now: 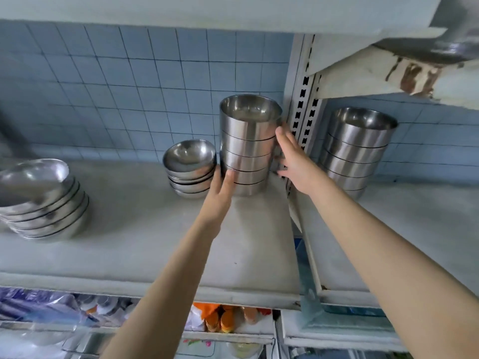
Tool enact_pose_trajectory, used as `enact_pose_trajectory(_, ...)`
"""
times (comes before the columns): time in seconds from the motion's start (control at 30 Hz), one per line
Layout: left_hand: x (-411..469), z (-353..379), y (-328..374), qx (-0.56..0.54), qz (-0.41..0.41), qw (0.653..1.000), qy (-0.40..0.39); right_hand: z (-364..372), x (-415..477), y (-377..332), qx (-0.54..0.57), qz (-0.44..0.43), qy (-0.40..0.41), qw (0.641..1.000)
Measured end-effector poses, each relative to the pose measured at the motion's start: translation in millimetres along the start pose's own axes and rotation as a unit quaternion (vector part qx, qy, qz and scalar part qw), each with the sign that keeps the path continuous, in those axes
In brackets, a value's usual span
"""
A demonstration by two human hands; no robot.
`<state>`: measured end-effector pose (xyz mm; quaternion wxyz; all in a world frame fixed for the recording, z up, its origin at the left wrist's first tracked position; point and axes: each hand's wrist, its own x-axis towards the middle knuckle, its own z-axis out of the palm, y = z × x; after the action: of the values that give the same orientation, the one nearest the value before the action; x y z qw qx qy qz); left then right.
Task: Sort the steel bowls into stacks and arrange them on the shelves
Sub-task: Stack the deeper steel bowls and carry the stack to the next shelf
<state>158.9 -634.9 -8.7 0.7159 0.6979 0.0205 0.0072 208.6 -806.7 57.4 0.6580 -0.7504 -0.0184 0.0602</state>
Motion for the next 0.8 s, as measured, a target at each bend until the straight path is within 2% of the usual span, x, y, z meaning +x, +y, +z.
enact_pose_trajectory(0.23, 19.3, -21.1, -2.5, 0.007, 0.024, 0.999, -0.038, 16.5, -5.1, 5.0, 0.004, -0.031, 0.02, 0.999)
enact_pose_trajectory(0.37, 16.0, -26.2, -12.7, -0.03, -0.004, 0.998, -0.059, 25.9, -26.6, 3.1, -0.004, -0.041, 0.038, 0.998)
enact_pose_trajectory(0.5, -2.7, -31.8, -13.6, -0.049, 0.009, 0.994, -0.095, 29.2, -50.6, 4.3, -0.009, -0.034, 0.051, 0.998)
enact_pose_trajectory(0.63, -23.0, -40.7, -16.2, -0.052, -0.01, 0.994, -0.098, 27.5, -72.2, 7.0, -0.011, -0.021, 0.066, 0.998)
enact_pose_trajectory(0.8, -39.7, -45.4, -16.7, -0.019, 0.013, 0.996, -0.09, 23.3, -81.1, 5.7, -0.025, -0.019, 0.093, 0.995)
